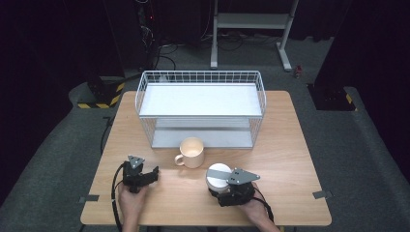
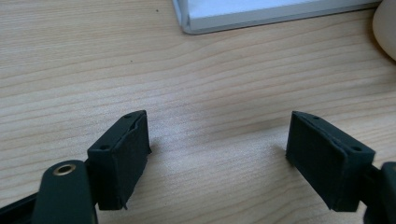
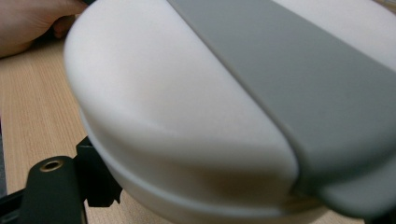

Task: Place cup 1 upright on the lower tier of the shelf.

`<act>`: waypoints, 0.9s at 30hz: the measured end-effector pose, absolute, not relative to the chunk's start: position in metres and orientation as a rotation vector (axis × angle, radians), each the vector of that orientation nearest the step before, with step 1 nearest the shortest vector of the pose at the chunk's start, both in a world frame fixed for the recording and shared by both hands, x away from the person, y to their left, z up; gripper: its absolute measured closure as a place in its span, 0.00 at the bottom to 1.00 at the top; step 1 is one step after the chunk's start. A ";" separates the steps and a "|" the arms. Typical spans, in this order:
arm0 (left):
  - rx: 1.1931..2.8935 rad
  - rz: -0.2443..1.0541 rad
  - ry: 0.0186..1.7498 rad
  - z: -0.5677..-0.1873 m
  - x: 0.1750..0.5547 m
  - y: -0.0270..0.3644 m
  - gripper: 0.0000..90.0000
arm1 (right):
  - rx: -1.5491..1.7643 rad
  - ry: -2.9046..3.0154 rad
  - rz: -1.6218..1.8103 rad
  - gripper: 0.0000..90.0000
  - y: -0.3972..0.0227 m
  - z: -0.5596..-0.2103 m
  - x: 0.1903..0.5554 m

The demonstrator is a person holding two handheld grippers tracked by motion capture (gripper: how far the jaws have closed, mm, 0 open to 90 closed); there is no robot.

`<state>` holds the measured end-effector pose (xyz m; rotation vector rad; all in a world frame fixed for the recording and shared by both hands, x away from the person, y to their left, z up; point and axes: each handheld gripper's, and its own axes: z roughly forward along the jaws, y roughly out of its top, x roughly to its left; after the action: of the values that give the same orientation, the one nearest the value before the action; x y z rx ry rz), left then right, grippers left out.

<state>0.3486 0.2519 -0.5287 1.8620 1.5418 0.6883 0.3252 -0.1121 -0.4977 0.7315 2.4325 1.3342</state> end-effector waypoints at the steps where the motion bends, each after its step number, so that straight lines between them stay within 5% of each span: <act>1: 1.862 0.689 1.542 -0.529 0.349 0.252 0.24 | 0.730 2.429 1.336 0.20 -0.112 -0.497 0.325; 27: 1.862 0.688 1.542 -0.529 0.349 0.252 0.24 | 0.782 2.392 1.373 0.21 -0.123 -0.494 0.332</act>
<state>0.3486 0.2519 -0.5287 1.8619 1.5418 0.6885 0.3319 -0.1234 -0.4935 0.7824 2.3920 1.3731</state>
